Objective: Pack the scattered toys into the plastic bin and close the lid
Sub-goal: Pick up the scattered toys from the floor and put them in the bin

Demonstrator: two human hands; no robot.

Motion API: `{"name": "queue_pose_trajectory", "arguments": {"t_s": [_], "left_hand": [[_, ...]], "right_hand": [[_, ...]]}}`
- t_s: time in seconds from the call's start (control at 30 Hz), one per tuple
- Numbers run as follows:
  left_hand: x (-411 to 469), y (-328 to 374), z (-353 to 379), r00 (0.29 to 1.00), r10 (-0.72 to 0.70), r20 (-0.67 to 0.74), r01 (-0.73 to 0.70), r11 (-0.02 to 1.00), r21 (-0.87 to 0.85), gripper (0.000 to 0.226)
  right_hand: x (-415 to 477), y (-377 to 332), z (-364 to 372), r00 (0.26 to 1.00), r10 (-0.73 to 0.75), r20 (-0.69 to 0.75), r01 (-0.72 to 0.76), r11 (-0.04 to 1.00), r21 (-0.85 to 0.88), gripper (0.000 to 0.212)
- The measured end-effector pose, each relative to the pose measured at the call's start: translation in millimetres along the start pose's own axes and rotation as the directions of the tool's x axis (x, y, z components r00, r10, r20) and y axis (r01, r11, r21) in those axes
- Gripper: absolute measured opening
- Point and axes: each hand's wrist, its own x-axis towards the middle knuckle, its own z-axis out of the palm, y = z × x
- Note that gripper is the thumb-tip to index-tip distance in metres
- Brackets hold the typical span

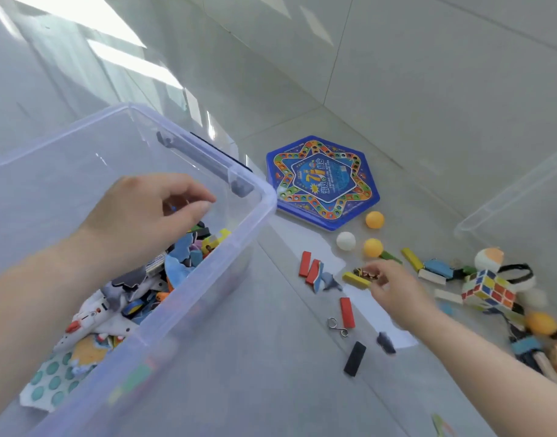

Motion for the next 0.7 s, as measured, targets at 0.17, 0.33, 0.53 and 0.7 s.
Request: {"name": "queue_pose_trajectory", "arguments": {"t_s": [0.17,0.33,0.53,0.7], "left_hand": [[14,68,61,0.854,0.181,0.488,-0.332,0.911,0.243,0.014],[26,72,179,0.684,0.032,0.729,-0.488,0.763,0.424,0.03],[5,39,242,0.646,-0.053,0.761,-0.477,0.751,0.457,0.033],[-15,20,266,0.573,0.048,0.818,-0.6,0.705,0.379,0.044]], "right_hand": [[-29,60,34,0.943,-0.114,0.312,0.232,0.897,-0.375,0.056],[-42,64,65,0.853,-0.282,0.439,0.5,0.684,-0.531,0.046],[-40,75,66,0.864,-0.357,0.356,0.502,0.675,-0.541,0.012],[-56,98,56,0.973,-0.021,0.232,0.065,0.981,-0.183,0.02]]}}
